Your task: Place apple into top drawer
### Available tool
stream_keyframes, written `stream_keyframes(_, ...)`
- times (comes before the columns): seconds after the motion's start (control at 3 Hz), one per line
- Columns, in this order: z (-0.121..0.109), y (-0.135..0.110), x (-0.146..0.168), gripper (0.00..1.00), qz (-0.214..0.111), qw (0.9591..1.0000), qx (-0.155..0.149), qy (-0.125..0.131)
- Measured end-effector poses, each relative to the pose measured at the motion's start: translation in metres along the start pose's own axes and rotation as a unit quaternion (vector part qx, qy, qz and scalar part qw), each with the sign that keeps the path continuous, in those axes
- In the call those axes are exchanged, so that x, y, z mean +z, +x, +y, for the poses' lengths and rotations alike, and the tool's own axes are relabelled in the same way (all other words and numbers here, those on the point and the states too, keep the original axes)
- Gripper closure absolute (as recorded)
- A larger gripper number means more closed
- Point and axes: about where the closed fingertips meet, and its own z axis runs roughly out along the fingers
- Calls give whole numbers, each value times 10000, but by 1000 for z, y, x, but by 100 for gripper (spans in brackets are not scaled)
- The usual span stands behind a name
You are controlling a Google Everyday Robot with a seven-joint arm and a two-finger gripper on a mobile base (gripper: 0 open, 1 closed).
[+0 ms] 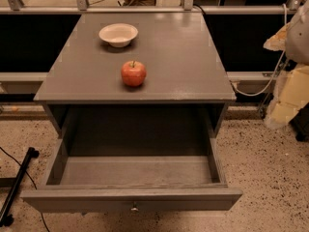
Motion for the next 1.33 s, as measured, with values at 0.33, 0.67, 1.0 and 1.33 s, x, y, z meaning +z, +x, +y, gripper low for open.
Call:
stream_keyframes(0.33,0,0,0,0,0,10000,0,1)
stream_keyframes(0.67,-20,-21,12,0,-147,9997,-177,-45)
stream_keyframes(1.0,-59,-76,41,0,-373,9969,-679,-151)
stream_keyframes(1.33,-93,-145,79,0,-615,9911,-1139,-323)
